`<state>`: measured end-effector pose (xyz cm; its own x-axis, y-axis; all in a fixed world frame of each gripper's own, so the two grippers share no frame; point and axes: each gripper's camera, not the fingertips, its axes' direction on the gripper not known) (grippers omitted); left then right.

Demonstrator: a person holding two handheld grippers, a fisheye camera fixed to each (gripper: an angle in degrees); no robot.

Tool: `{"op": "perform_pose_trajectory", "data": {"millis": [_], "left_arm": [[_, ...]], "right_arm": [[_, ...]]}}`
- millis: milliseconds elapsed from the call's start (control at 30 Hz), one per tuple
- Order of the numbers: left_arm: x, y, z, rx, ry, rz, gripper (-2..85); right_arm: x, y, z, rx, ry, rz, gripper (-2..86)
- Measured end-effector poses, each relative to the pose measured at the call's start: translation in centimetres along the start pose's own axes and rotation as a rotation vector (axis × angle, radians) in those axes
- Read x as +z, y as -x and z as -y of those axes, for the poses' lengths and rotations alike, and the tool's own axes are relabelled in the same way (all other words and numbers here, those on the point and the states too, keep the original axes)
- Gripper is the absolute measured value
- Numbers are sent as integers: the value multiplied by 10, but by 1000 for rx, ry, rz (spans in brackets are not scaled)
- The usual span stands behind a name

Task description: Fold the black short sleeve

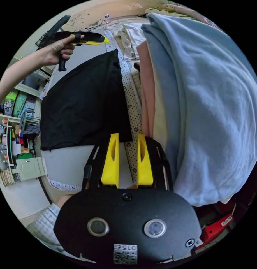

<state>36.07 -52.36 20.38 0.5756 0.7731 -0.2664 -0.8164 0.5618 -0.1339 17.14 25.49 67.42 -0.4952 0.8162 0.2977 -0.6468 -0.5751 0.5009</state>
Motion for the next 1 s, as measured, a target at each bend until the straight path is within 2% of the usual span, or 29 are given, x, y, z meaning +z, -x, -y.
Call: {"op": "perform_pose_trajectory", "data": {"millis": [267,433,533,800,867,1000], "left_arm": [[17,24,79,-17,218,36,65],[-3,40,100,-62,216,0,23],[-34,50,115,-67,160,-37,14],[-164,89,129,-106,-138,-317,7],[-207,109,112,-121,-210,-374,7],[-257,153,64,-189,-247,-350,7]], "right_arm": [[-21,37,20,-48,23,76,46],[-53,40,23,5,33,110,23],[-99,54,21,-32,-15,95,15],[-268,87,18,-122,-128,-15,9],[-305,123,17,-210,-122,38,9],[-324,206,13,-360,-97,182,9]]}}
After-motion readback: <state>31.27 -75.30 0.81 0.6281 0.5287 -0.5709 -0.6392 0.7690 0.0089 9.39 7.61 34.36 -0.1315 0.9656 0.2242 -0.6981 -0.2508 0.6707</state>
